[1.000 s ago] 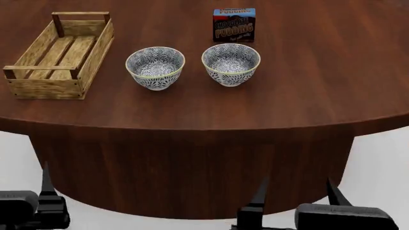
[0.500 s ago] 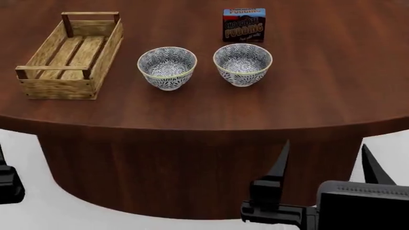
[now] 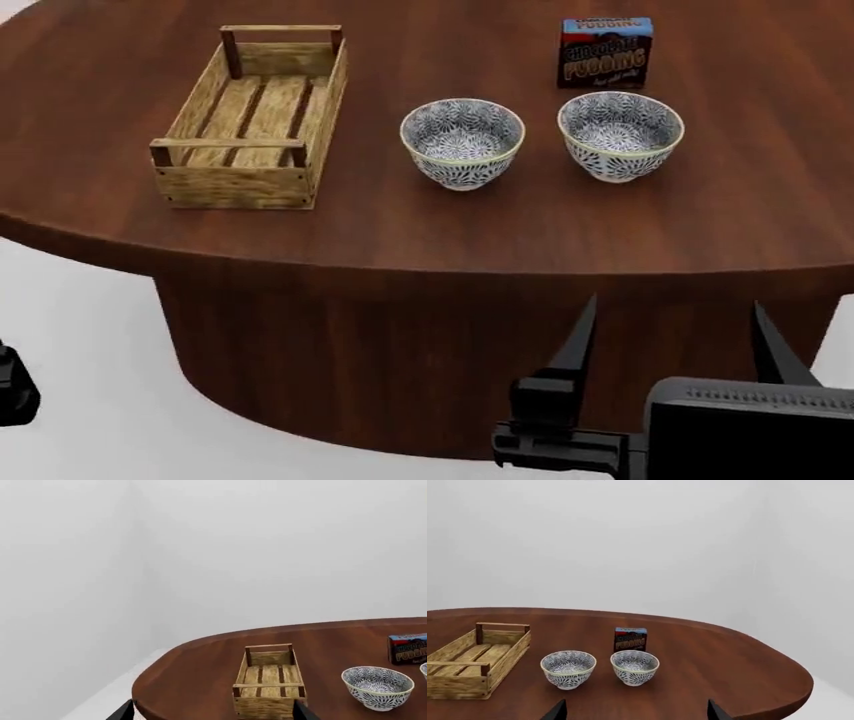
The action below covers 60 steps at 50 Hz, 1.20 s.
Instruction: Stack the left bowl on the right bowl and place them in the tray.
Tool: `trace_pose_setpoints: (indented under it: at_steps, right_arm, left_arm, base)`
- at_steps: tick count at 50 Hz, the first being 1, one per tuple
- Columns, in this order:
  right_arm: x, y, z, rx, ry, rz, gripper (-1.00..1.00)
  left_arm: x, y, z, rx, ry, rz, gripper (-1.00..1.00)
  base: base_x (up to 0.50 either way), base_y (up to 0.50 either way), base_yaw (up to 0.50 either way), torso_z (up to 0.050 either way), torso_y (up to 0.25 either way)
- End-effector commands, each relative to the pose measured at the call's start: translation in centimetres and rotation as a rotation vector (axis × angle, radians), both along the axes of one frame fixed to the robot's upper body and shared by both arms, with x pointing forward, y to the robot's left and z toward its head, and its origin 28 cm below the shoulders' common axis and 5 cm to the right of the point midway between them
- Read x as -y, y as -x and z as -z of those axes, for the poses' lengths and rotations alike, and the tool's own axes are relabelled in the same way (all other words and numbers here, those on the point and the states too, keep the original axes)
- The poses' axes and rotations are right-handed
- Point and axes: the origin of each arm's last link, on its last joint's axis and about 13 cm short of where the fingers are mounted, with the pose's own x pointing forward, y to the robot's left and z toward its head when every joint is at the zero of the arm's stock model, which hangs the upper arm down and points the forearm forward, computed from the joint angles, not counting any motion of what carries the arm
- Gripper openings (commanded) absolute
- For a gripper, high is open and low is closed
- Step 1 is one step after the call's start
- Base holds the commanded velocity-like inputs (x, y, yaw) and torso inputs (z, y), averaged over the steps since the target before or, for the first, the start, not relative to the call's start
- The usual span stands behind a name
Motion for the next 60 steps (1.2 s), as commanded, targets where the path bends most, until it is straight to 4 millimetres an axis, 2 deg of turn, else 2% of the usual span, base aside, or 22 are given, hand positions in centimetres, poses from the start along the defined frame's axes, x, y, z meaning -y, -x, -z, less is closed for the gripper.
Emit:
trace_pose_setpoints:
  at_steps: [1,11,21,39,60]
  right_arm:
    - [-0.2,0.0,0.0,-0.003,-0.004,-0.006,1.00]
    - [-0.2,0.1,-0.3,0.012,-0.035,-0.020,1.00]
    - [-0.1,0.3,-0.5,0.025,-0.064,-0.030,1.00]
    - [-0.1,0.0,-0.2,-0.010,-0.044,-0.017,1.00]
    - [0.2,0.0,0.1,-0.022,-0.056,-0.004,1.00]
  left_arm:
    - [0.1,0.0,0.0,0.006,0.004,0.009,1.00]
    - [0.3,0.0,-0.2,0.017,0.008,0.018,1.00]
    - [0.5,0.4,-0.4,0.039,0.009,0.036,1.00]
    - [0.5,0.7,-1.0,0.077,0.042,0.054,1.00]
    - [0.8,0.6,-0.8,0.071,0.030,0.067,1.00]
  base:
    - [0.00,0.50,0.00,0.000,0.000]
    - [0.00,0.49,0.00,0.000,0.000]
    - [0.00,0.00,0.00,0.000,0.000]
    - [0.50,0.00,0.00,0.000,0.000]
    - [0.50,0.26,0.00,0.000,0.001]
